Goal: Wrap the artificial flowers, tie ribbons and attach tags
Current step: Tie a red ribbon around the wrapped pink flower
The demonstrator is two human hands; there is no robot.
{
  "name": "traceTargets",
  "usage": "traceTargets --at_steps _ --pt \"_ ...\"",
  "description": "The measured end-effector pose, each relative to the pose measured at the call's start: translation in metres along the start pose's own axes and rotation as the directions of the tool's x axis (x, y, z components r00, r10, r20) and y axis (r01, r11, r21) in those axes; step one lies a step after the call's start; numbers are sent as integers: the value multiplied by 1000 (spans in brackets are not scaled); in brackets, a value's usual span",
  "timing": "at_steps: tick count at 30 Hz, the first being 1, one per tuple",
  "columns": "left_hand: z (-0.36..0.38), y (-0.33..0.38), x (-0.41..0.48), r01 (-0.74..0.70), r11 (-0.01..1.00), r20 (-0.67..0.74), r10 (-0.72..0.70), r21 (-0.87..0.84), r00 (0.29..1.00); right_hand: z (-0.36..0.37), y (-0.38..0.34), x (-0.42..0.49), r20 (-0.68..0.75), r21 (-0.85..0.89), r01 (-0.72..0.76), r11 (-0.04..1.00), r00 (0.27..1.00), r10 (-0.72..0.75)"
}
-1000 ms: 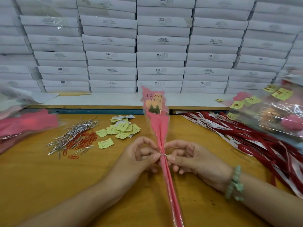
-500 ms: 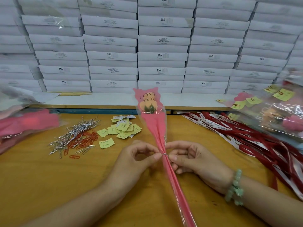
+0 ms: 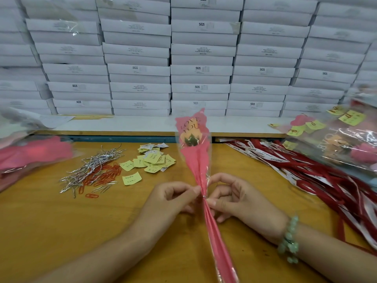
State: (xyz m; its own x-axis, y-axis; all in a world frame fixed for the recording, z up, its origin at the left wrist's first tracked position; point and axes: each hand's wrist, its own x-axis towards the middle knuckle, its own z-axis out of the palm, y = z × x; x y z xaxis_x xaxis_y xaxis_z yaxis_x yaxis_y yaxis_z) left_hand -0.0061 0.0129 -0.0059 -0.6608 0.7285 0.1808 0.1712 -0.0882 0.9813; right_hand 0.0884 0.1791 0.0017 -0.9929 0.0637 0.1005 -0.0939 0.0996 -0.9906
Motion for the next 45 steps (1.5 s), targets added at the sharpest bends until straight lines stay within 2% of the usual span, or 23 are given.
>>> traceTargets --at_steps 8,19,28,40,45 --pt "3 3 0 -1 999 -3 1 38 1000 5 0 -1 -39 -118 -4 993 999 -1" --pt "3 4 0 4 1000 -16 -4 17 1000 4 1 -1 -1 -206 -10 979 1000 10" --pt "2 5 -1 16 998 -21 -15 54 1000 4 3 -1 -76 -319 -13 948 997 -12" --pt "1 4 0 42 999 -44 -42 -1 998 8 -6 -2 -38 -281 -47 959 999 37" --pt "0 0 3 45 998 -100 -48 -31 994 10 -5 -3 -43 -258 7 966 999 -19"
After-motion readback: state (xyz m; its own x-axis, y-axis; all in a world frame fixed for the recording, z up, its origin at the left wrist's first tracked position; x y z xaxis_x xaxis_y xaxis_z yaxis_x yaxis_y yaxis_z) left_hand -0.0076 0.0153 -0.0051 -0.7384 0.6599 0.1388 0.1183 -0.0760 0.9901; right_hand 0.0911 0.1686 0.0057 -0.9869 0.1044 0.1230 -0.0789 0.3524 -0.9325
